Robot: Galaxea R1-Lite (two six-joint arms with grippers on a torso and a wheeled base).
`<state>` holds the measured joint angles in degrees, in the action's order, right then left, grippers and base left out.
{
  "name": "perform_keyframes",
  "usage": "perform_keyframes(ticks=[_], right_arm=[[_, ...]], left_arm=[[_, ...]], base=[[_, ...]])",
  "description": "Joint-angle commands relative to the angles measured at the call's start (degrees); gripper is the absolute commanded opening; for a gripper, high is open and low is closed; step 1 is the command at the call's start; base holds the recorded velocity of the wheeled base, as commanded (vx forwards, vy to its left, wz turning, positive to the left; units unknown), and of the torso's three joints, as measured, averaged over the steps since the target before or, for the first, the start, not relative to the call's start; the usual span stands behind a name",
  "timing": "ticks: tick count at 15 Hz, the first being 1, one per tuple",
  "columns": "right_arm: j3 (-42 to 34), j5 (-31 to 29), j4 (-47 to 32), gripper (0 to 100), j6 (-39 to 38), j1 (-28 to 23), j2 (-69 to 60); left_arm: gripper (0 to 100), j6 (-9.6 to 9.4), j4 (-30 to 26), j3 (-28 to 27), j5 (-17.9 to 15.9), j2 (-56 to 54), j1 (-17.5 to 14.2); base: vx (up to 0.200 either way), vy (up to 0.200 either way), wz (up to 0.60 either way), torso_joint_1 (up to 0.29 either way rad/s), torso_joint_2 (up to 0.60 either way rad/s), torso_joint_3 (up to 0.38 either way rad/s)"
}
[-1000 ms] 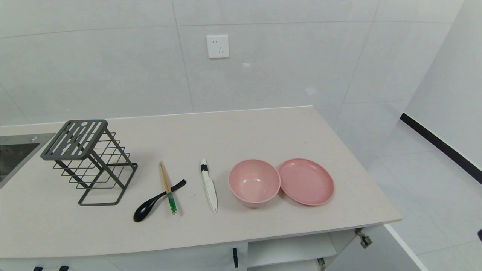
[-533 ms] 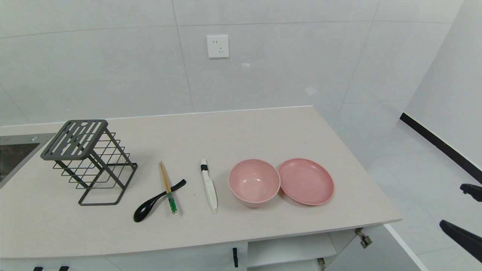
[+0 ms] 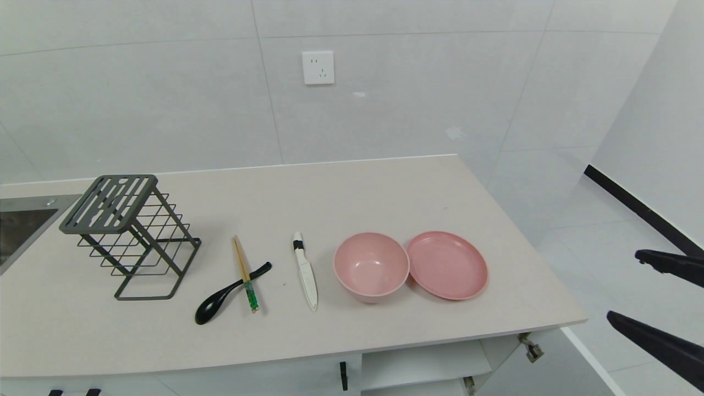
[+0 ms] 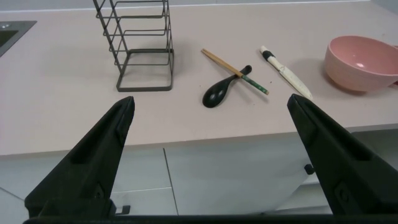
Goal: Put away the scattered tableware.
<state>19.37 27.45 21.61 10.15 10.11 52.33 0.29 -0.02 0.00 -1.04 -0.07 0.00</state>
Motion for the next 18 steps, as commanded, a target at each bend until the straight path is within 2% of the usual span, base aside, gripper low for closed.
perform_keyframes(ticks=[1,9,14,16,18], right_arm=[[1.20,-0.03,0.18,100,4.00,0.09,6.82],[1.46,0.06,3.79,100,2.59,0.27,16.84],[5.06,-0.12,3.96,100,0.22,0.18,26.06],[6.64,-2.05,3.96,100,-0.40,0.35,29.14],[7.35,-2.40,6.25,100,-1.98,0.44,31.69]], left_arm=[[100,0.06,0.02,0.00,-0.02,0.07,0.00],[100,-0.73,0.02,0.00,-0.11,0.07,0.00],[100,-0.82,0.02,0.00,-0.11,0.07,0.00],[100,-0.82,-0.06,0.00,-0.11,0.07,0.00],[100,-0.91,-0.06,0.00,-0.11,0.07,0.00]], base=[[0.000,0.000,0.00,0.000,0.00,0.000],[0.000,0.000,0.00,0.000,0.00,0.000],[0.000,0.000,0.00,0.000,0.00,0.000],[0.000,0.000,0.00,0.000,0.00,0.000],[0.000,0.000,0.00,0.000,0.00,0.000]])
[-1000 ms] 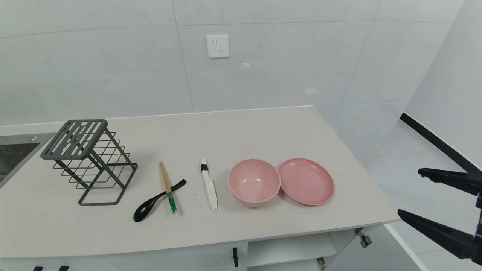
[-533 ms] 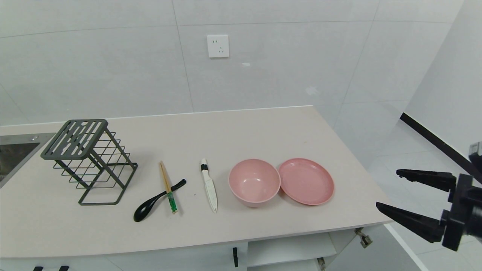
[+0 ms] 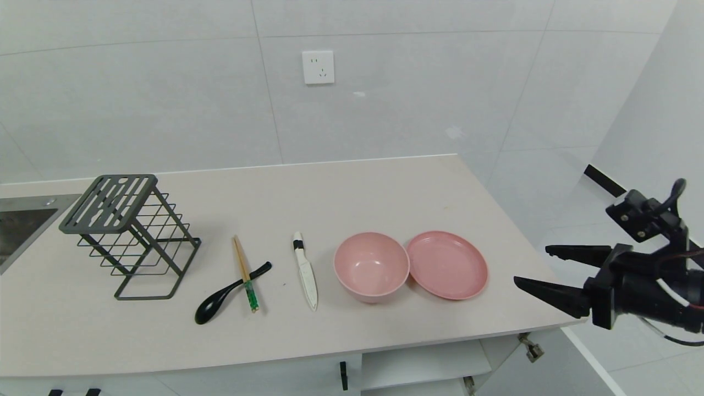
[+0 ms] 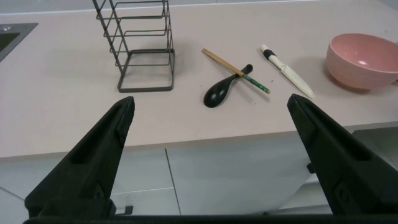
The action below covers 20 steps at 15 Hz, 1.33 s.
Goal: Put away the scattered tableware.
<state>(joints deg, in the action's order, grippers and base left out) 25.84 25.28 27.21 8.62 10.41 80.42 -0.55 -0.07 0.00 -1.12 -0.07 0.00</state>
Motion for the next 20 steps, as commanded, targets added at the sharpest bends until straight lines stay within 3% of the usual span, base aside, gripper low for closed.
perform_keyframes(ticks=[1,8,11,20], right_arm=[[0.96,-0.32,2.50,100,-1.68,0.14,4.83],[0.52,-3.66,17.26,100,-5.28,0.14,16.43],[0.61,-3.84,22.71,100,-10.64,0.31,20.74],[8.96,-7.53,24.03,100,-11.26,-0.13,31.90]], left_arm=[[100,0.02,-0.01,0.00,-0.02,0.07,0.00],[100,0.02,-0.01,0.00,-0.02,0.07,0.00],[100,0.02,-0.01,0.00,-0.11,0.07,0.00],[100,0.11,-0.01,0.00,-0.02,0.07,0.00]], base=[[0.000,0.000,0.00,0.000,0.00,0.000],[0.000,0.000,0.00,0.000,0.00,0.000],[0.000,0.000,0.00,0.000,0.00,0.000],[0.000,0.000,0.00,0.000,0.00,0.000]])
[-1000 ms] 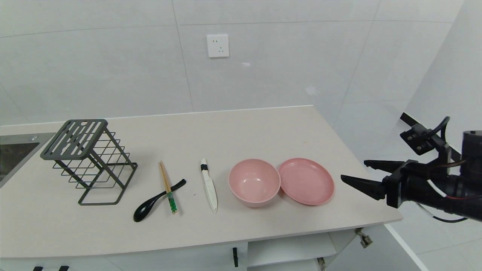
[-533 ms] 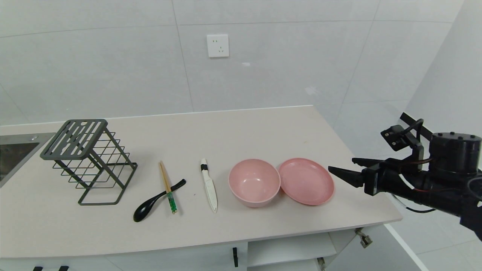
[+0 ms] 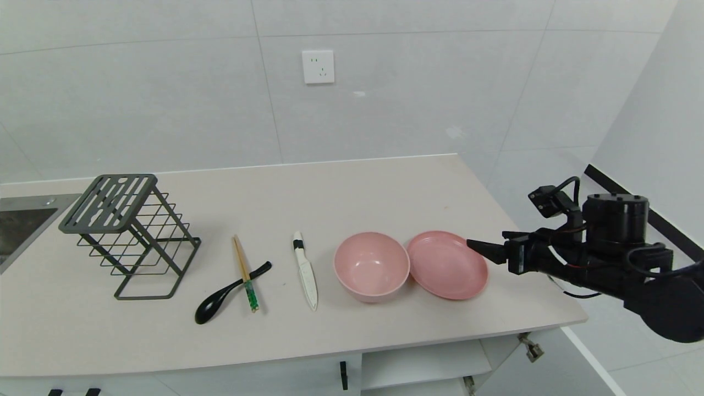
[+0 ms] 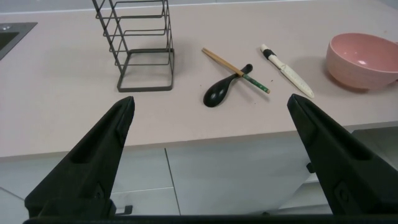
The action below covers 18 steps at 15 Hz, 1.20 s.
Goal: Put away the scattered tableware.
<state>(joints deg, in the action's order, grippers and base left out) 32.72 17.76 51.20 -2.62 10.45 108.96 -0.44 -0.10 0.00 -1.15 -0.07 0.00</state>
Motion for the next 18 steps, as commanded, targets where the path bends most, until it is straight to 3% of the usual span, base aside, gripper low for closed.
perform_keyframes(ticks=[1,18], right_arm=[[3.14,-0.01,0.04,100,-0.02,-0.25,4.77],[9.29,-1.77,1.27,100,0.25,-1.31,19.45]], left_arm=[[100,0.00,0.01,0.00,0.00,0.07,0.00],[100,0.00,0.01,0.00,0.00,0.07,0.00]], base=[[0.000,0.000,0.00,0.000,0.00,0.000],[0.000,0.000,0.00,0.000,0.00,0.000]])
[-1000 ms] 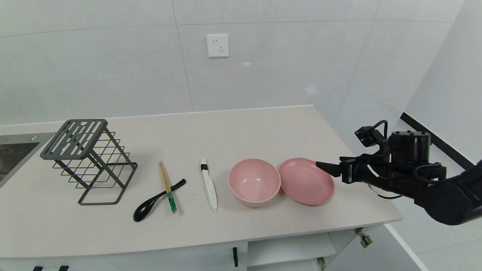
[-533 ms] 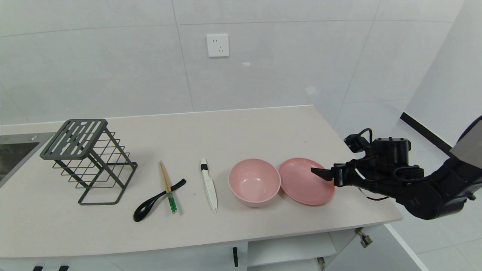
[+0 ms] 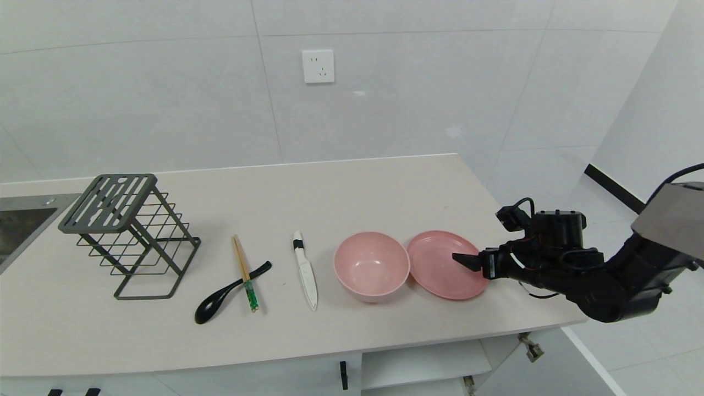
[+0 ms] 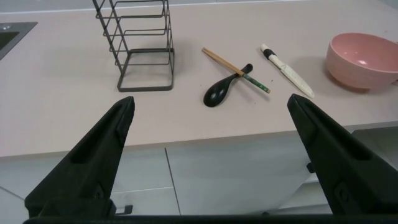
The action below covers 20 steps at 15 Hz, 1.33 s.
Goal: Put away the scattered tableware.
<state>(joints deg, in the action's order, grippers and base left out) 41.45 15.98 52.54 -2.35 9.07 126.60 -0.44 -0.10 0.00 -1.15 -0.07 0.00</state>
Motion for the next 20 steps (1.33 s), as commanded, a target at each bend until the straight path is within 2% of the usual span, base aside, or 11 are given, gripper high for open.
perform_keyframes(ticks=[1,10,11,13,20], right_arm=[[0.92,0.01,0.54,100,0.07,0.51,2.69],[1.44,-0.07,1.51,100,-0.20,2.00,5.06],[1.27,-0.16,1.42,0,-0.20,2.00,5.32],[1.88,-5.17,1.60,0,-0.28,1.92,6.73],[1.62,-5.79,1.69,0,-0.28,1.92,5.76]], left_arm=[[100,0.00,0.01,0.00,0.00,0.07,0.00],[100,0.00,0.01,0.00,0.00,0.07,0.00],[100,0.00,0.01,0.00,0.00,0.07,0.00],[100,0.00,0.01,0.00,0.00,0.07,0.00],[100,0.00,0.01,0.00,0.00,0.07,0.00]], base=[[0.000,0.000,0.00,0.000,0.00,0.000],[0.000,0.000,0.00,0.000,0.00,0.000],[0.000,0.000,0.00,0.000,0.00,0.000],[0.000,0.000,0.00,0.000,0.00,0.000],[0.000,0.000,0.00,0.000,0.00,0.000]])
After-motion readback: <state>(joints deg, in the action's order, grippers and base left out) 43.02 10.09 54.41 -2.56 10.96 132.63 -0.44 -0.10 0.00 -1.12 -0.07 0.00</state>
